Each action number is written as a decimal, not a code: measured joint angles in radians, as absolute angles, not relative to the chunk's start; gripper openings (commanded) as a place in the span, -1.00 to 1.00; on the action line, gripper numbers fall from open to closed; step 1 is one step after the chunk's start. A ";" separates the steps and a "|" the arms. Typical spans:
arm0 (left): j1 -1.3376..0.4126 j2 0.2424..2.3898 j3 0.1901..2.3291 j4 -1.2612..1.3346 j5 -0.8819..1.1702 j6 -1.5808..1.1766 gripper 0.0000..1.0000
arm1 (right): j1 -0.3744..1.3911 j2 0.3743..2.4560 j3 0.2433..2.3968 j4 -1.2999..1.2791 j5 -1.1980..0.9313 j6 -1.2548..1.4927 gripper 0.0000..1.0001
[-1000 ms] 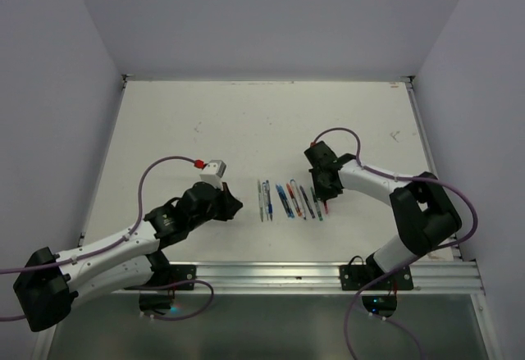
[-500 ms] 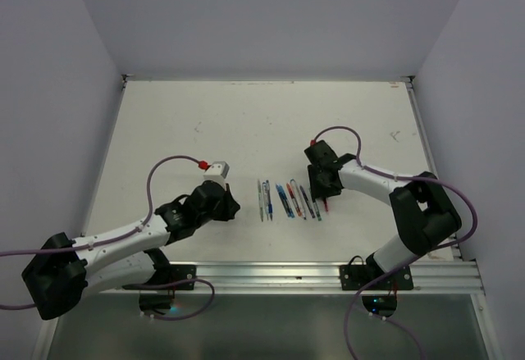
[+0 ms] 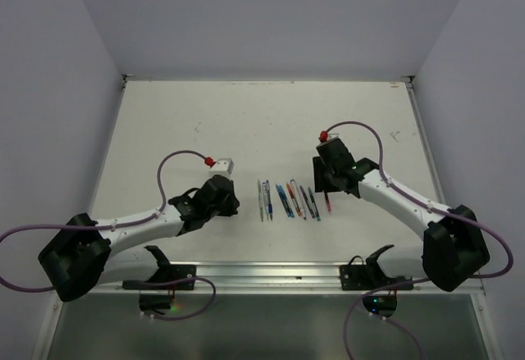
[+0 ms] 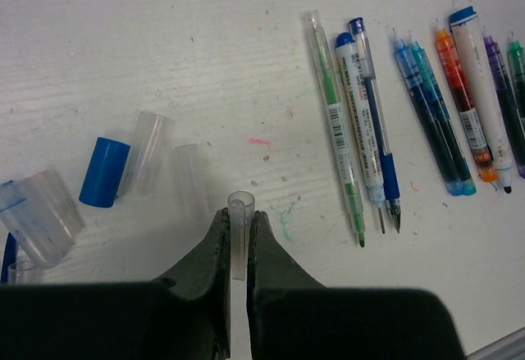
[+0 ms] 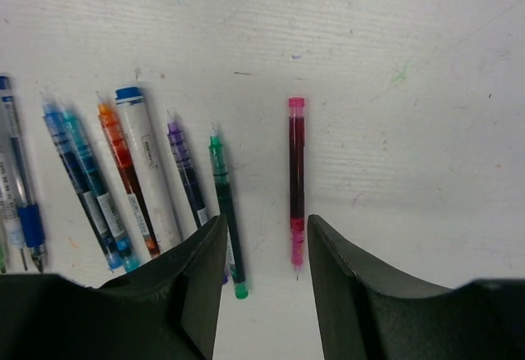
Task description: Open the pen caps
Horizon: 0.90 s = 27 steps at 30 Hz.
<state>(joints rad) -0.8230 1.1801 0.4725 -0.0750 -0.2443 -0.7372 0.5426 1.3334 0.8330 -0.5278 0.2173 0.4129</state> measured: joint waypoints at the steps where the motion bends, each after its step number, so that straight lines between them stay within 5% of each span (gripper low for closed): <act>1: -0.820 1.194 0.477 -0.072 -0.244 -0.736 -0.98 | 0.543 1.310 0.833 -0.531 0.217 0.415 -0.03; 27: -0.778 1.314 0.487 -0.006 -0.243 -0.714 -0.53 | 0.543 1.137 0.826 -0.583 0.215 0.434 0.01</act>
<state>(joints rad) -0.7784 1.3136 0.4866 -0.0055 -0.2428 -0.7139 0.5426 1.1374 0.8265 -0.5835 0.2153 0.4339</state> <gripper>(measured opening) 0.221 0.501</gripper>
